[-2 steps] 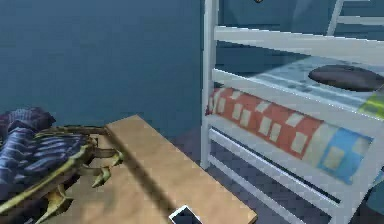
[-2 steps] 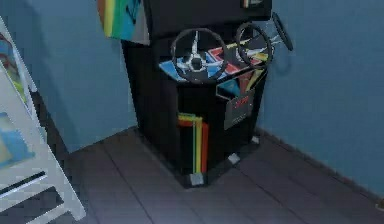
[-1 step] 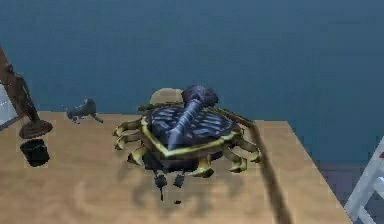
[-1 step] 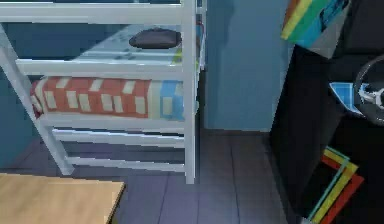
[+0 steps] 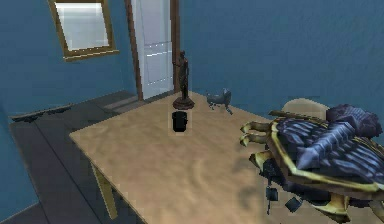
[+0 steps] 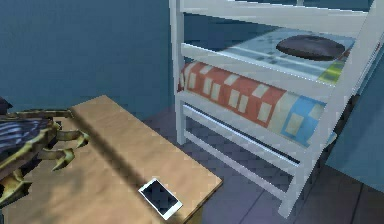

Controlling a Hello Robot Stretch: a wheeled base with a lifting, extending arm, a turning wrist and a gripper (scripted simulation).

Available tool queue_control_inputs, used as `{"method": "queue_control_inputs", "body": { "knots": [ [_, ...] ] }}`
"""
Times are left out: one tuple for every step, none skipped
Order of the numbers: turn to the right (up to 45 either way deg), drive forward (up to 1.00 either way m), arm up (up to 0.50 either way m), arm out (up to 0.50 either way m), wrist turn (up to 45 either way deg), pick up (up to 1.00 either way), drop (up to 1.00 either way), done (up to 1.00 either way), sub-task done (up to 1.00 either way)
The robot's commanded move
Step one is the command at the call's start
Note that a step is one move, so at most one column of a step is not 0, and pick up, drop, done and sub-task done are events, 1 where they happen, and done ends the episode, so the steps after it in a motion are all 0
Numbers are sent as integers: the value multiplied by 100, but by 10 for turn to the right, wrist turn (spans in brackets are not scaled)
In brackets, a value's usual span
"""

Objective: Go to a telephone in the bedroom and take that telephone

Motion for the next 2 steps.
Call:
{"method": "queue_control_inputs", "body": {
  "knots": [
    [0, 0, 50, 0, 0, 0, 0, 0, 0],
    [0, 0, 36, 0, 0, 0, 0, 0, 0]
  ]
}}
